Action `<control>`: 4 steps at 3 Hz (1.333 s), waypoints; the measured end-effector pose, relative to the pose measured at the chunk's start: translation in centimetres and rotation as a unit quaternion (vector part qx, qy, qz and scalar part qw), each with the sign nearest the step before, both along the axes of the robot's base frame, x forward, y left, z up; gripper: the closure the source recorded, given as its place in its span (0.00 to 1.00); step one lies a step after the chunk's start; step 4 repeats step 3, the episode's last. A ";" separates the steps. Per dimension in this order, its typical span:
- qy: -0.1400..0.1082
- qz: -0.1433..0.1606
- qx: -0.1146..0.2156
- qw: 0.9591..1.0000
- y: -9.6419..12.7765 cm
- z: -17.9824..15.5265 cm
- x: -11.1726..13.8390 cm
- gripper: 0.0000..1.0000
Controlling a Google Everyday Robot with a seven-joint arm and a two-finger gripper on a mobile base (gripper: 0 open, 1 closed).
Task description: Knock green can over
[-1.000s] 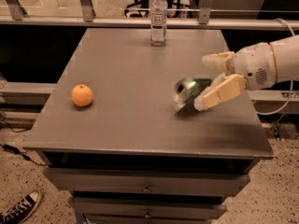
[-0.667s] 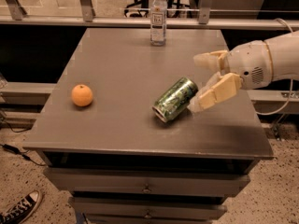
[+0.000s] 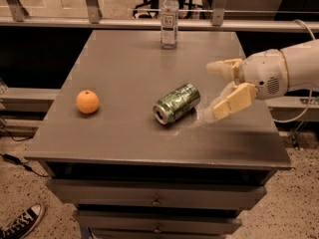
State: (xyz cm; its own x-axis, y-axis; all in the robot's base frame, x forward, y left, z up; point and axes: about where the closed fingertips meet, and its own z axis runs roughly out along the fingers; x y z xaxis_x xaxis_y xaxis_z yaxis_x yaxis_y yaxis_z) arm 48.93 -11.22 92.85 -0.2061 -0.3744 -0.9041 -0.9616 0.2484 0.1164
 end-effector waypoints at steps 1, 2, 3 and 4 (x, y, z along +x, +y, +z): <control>-0.009 -0.015 0.009 1.000 -1.9 -1.5 2.2 0.00; -0.029 -0.040 0.023 0.998 -4.9 -2.5 6.2 0.00; -0.029 -0.040 0.023 0.998 -4.9 -2.5 6.2 0.00; -0.029 -0.040 0.023 0.998 -4.9 -2.5 6.2 0.00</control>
Offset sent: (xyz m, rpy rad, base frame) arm 0.0700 -0.0653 -0.0366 0.0691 -0.0596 -0.1105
